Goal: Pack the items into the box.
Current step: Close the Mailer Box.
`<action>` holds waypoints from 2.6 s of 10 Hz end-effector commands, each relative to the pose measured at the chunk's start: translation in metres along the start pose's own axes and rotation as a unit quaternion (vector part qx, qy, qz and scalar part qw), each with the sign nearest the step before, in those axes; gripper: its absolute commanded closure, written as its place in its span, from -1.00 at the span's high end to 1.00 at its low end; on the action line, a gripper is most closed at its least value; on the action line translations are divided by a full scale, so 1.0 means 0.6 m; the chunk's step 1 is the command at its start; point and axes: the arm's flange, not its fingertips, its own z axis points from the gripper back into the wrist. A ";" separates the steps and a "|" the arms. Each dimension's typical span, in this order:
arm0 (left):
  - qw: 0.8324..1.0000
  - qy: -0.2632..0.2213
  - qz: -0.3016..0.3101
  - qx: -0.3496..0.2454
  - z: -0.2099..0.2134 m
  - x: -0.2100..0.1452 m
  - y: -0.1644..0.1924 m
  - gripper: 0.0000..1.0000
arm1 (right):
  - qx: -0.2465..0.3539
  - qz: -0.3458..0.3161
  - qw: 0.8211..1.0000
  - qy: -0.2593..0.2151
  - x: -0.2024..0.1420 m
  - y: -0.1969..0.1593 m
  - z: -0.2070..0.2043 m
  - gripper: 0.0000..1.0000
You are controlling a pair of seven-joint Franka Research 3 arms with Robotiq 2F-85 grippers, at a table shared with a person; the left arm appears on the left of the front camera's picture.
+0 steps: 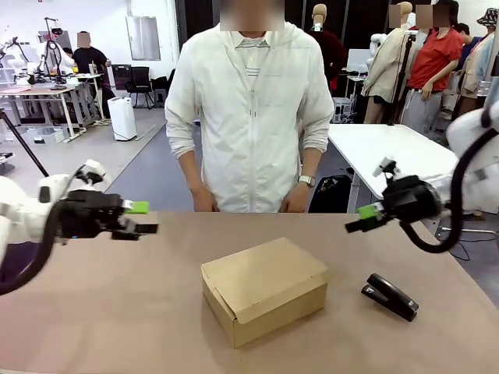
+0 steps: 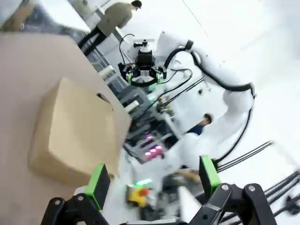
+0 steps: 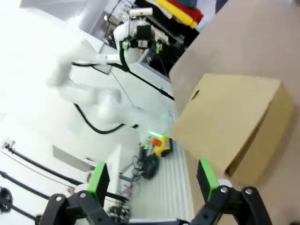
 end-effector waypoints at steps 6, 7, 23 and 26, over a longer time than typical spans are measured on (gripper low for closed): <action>0.972 -0.064 0.221 0.043 0.155 -0.030 0.010 1.00 | 0.014 -0.057 0.997 -0.057 -0.084 -0.004 0.049 1.00; 0.972 -0.064 0.221 0.043 0.155 -0.030 0.010 1.00 | 0.014 -0.057 0.997 -0.057 -0.084 -0.004 0.049 1.00; 0.972 -0.064 0.221 0.043 0.155 -0.030 0.010 1.00 | 0.014 -0.057 0.997 -0.057 -0.084 -0.004 0.049 1.00; 0.972 -0.064 0.221 0.043 0.155 -0.030 0.010 1.00 | 0.014 -0.057 0.997 -0.057 -0.084 -0.004 0.049 1.00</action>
